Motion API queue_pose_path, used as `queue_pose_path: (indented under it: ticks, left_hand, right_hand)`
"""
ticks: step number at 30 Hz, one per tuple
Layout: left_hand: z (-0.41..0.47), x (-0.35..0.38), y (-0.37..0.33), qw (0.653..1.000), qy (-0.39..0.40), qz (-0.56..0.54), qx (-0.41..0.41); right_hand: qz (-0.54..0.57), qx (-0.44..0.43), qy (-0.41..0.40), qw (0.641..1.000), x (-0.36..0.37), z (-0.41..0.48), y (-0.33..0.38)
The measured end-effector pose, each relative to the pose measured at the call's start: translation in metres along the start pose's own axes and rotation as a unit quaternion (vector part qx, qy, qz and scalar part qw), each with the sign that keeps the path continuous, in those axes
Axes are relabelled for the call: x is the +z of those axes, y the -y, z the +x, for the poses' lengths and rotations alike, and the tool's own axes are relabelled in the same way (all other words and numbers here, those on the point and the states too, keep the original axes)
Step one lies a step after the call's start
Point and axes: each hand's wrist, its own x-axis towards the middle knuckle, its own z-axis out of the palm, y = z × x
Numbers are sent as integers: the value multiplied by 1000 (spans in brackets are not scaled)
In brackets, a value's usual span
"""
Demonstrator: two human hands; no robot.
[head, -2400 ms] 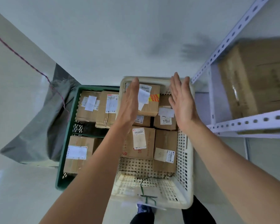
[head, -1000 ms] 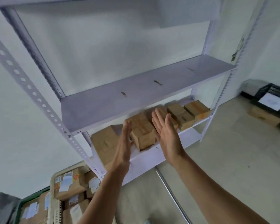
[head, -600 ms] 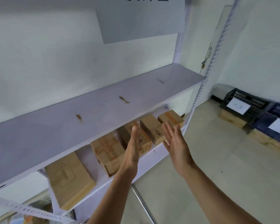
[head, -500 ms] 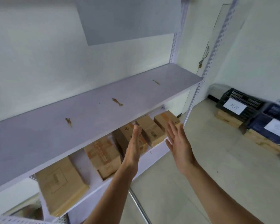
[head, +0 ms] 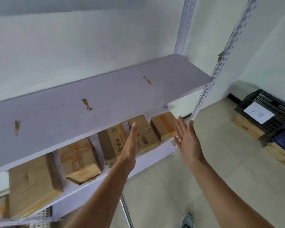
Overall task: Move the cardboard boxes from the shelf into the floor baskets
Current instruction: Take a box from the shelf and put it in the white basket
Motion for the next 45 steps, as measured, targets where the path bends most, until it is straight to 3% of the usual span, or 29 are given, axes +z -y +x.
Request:
queue_pose_path:
  ticks: [7, 14, 30, 35, 45]
  left_hand:
    - [50, 96, 24, 996, -85, -29, -27]
    - [109, 138, 52, 990, -121, -36, -68]
    - [280, 141, 108, 970, -130, -50, -202]
    - [318, 145, 123, 972, -128, -48, -191]
    - [373, 151, 170, 961, -203, -49, -184]
  right_hand:
    - [-39, 53, 56, 996, -105, 70, 11]
    - [-74, 94, 75, 990, -160, 152, -3]
    - [-136, 197, 61, 969, -192, 321, -93]
    - [-172, 221, 70, 957, -194, 369, -119]
    - [-199, 242, 112, 943, -197, 434, -167]
